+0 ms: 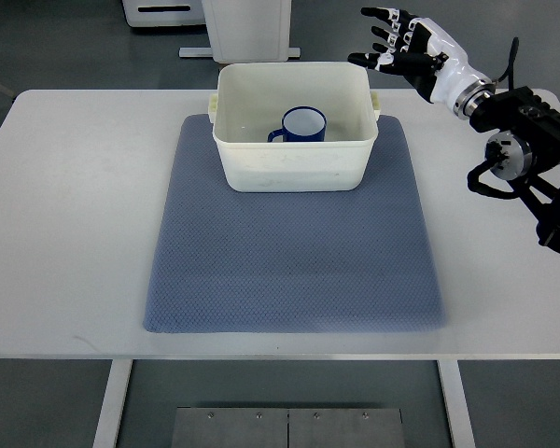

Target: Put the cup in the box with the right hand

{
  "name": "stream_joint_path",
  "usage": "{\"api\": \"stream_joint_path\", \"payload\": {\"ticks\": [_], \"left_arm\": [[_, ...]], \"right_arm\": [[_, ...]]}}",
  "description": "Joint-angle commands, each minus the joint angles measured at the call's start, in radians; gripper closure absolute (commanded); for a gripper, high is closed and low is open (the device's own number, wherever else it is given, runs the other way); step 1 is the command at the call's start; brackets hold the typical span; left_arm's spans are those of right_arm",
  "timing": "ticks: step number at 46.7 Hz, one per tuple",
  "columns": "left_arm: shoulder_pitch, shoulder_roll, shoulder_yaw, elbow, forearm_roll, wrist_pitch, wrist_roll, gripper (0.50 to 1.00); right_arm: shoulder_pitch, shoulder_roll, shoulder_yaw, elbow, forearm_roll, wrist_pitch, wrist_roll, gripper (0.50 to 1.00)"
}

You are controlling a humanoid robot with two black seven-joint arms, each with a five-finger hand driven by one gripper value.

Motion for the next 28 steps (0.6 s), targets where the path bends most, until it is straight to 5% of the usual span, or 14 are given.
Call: {"api": "stream_joint_path", "payload": {"ticks": [1, 18, 28], "left_arm": [[0.000, 0.000, 0.000, 0.000, 0.000, 0.000, 0.000, 0.500], [0.000, 0.000, -0.001, 0.000, 0.001, 0.000, 0.000, 0.500], [0.000, 0.000, -0.001, 0.000, 0.000, 0.000, 0.000, 0.500]], "right_arm": [[-0.020, -0.010, 0.033, -0.001, 0.028, 0.021, -0.014, 0.505], [-0.190, -0.006, 0.315, -0.002, 0.032, 0.200, -0.108, 0.502], [-0.239, 0.022, 0.334, -0.008, 0.031, 0.208, -0.106, 0.500]]}}
